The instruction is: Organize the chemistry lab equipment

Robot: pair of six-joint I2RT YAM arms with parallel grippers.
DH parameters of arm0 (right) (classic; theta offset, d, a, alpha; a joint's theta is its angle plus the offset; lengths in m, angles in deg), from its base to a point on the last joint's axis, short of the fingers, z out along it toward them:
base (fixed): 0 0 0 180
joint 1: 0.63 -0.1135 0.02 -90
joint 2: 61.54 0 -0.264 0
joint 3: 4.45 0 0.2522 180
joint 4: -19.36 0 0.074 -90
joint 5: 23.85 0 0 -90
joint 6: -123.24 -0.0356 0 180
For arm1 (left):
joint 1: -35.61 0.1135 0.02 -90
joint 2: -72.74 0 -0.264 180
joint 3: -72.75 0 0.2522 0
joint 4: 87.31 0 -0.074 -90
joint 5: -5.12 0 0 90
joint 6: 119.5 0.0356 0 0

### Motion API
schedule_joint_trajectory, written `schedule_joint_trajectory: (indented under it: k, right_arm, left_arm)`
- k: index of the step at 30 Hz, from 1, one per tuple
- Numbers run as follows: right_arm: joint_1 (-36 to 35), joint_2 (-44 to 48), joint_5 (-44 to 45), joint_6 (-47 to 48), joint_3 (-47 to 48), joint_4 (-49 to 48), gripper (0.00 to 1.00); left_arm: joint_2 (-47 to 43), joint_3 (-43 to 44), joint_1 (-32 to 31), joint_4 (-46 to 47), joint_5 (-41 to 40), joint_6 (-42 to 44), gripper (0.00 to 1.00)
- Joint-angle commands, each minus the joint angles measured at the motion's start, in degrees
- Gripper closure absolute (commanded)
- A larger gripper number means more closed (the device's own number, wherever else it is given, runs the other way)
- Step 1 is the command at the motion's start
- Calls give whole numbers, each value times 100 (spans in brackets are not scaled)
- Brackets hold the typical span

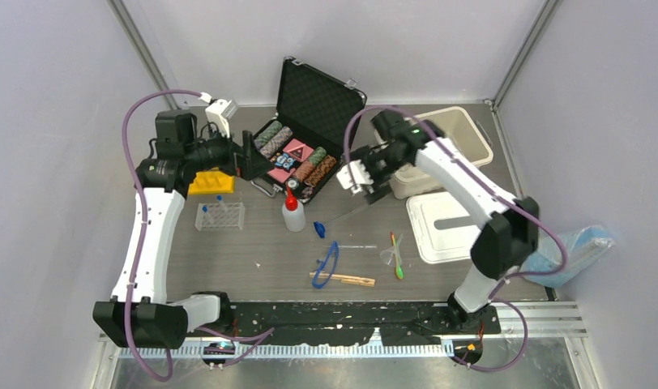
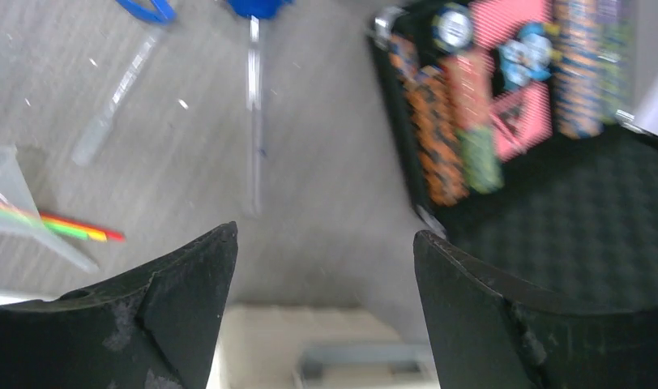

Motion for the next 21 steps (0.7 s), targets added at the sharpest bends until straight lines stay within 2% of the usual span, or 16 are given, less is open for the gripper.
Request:
schedule_joint_trajectory:
  k: [1, 9, 18, 21]
  right_arm:
    - [-539, -675, 95, -501, -317, -935, 17]
    - [-960, -2195, 422, -711, 73, -1321, 25]
    - [-1025, -2559, 408, -608, -75, -1257, 34]
    - [-1035, -2556, 441, -606, -231, -1305, 39]
  left_arm:
    - [-287, -24, 19, 149, 11, -11, 0]
    - [-337, -101, 19, 35, -106, 34, 1]
    - [-337, -138, 18, -61, -236, 126, 0]
    - [-319, -140, 18, -54, -255, 126, 0]
